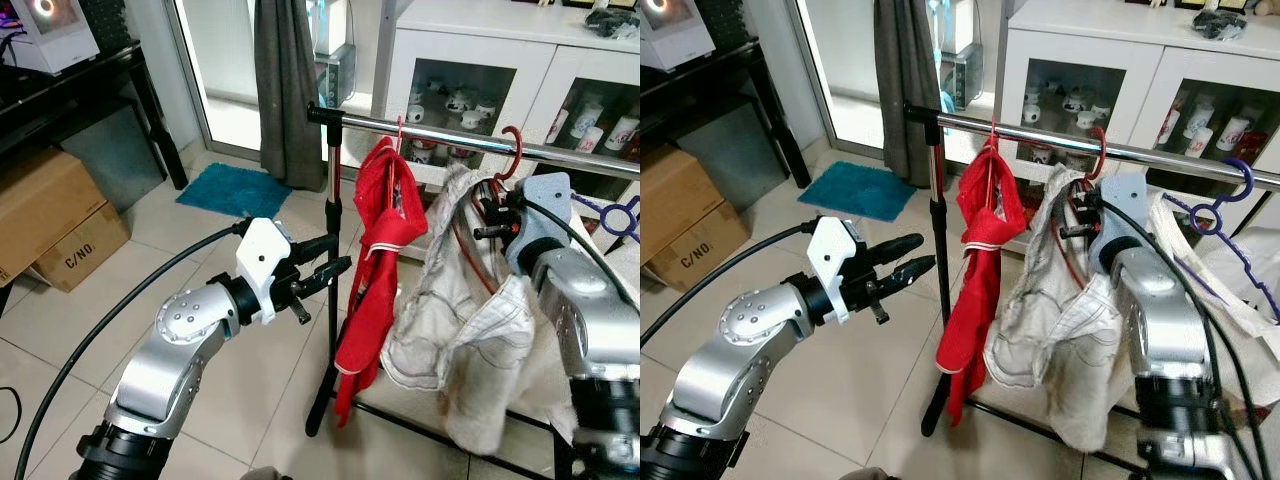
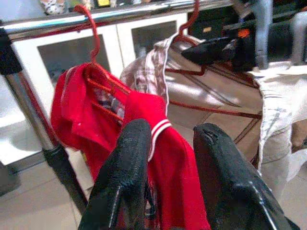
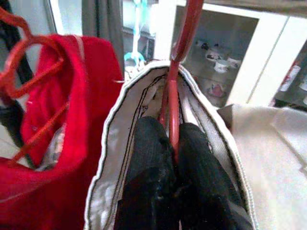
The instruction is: Hang hanger
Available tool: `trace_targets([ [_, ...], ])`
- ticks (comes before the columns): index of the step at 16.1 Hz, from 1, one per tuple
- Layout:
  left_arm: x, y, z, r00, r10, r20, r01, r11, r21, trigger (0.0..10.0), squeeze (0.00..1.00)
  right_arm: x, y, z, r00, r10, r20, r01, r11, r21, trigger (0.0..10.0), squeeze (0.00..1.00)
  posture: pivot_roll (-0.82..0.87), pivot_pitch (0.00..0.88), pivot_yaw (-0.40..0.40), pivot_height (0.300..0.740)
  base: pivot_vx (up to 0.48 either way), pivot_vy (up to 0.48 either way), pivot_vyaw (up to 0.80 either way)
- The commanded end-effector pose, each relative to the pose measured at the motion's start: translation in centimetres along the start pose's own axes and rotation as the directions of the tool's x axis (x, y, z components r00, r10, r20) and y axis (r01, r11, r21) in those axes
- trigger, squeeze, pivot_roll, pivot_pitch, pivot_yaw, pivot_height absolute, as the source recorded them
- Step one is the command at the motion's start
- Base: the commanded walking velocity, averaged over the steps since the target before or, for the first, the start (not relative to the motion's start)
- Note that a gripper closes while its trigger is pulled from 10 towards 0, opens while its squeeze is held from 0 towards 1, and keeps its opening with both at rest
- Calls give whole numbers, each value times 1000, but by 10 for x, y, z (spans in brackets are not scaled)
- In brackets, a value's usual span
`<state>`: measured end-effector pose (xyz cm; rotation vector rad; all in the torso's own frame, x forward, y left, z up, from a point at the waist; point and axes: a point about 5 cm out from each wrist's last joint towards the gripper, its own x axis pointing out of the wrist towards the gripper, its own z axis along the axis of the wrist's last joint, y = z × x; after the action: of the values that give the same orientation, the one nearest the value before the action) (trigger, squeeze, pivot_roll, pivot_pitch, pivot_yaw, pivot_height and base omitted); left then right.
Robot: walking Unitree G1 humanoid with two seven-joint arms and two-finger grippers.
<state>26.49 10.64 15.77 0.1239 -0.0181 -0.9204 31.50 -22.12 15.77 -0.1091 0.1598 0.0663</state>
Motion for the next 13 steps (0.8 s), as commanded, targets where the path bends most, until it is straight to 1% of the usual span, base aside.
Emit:
trace_targets([
  [1, -2, 2, -4, 999, 24, -28, -23, 1000, 10, 10000, 0, -4, -2, 20, 993, -20, 120, 18, 1000, 16, 0, 0, -33, 0, 27, 740, 0, 0, 0],
  [2, -2, 3, -5, 999, 35, -31, -35, 999, 11, 10000, 0, -7, 0, 21, 990, -22, 142, 17, 999, 35, 0, 0, -34, 0, 27, 740, 0, 0, 0],
  [4, -2, 5, -5, 998, 47, -40, -46, 999, 17, 10000, 0, -8, 4, 18, 992, -14, 127, 10, 1000, 28, 0, 0, -34, 0, 27, 740, 0, 0, 0],
  [6, -2, 6, -6, 998, 49, -49, -48, 999, 25, 10000, 0, -7, 4, 19, 990, -27, 135, 22, 999, 39, 0, 0, -35, 0, 27, 740, 0, 0, 0],
  [8, -1, 5, -5, 998, 56, -41, -55, 998, 26, 10000, 0, -10, 3, 26, 979, -36, 199, 22, 997, 72, 0, 0, -33, 0, 22, 740, 0, 0, 0],
  [9, -2, 9, -6, 994, 98, -42, -97, 995, 25, 10000, 0, -14, 3, 30, 969, -39, 242, 16, 995, 95, 0, 0, -32, 0, 21, 740, 0, 0, 0],
  [10, -2, 13, -8, 989, 140, -47, -139, 990, 23, 10000, 0, -16, 3, 30, 964, -35, 262, 8, 994, 104, 0, 0, -32, 0, 20, 740, 0, 0, 0],
  [12, -3, 19, -11, 979, 196, -55, -195, 981, 20, 10000, 0, -23, 6, 25, 964, -17, 264, -6, 996, 87, 0, 0, -33, 0, 20, 740, 0, 0, 0],
  [13, -3, 19, -11, 978, 201, -54, -200, 980, 17, 10000, 0, -25, 7, 21, 966, -19, 256, -4, 996, 88, 0, 0, -33, 0, 20, 740, 0, 0, 0],
])
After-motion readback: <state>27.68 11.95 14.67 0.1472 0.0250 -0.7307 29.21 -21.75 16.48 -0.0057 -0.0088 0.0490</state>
